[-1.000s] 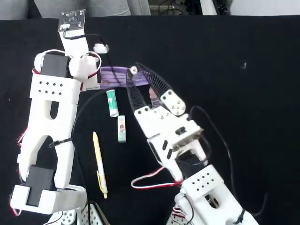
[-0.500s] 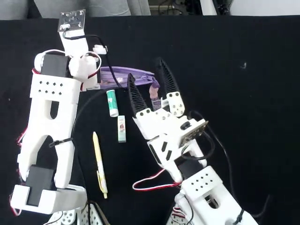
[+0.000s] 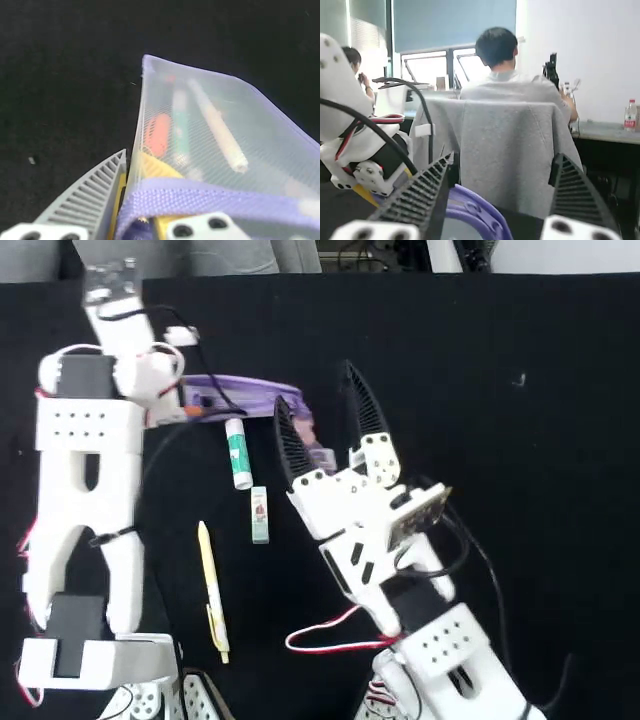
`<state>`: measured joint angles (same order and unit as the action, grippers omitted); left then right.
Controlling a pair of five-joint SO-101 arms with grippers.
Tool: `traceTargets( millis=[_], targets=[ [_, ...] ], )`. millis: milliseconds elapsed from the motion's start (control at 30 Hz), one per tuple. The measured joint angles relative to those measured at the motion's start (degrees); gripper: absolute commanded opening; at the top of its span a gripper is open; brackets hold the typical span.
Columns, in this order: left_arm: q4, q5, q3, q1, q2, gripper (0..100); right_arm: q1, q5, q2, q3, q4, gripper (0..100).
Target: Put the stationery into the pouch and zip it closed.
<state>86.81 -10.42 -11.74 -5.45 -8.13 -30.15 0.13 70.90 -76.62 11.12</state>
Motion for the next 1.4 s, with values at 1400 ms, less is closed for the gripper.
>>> traceTargets(
  millis=[1400],
  targets=[
    [-5.9,0.0,0.4,-20.5,0.1,3,-20.2,-9.6,-50.2,26.8,-36.8,21.2]
  ],
)
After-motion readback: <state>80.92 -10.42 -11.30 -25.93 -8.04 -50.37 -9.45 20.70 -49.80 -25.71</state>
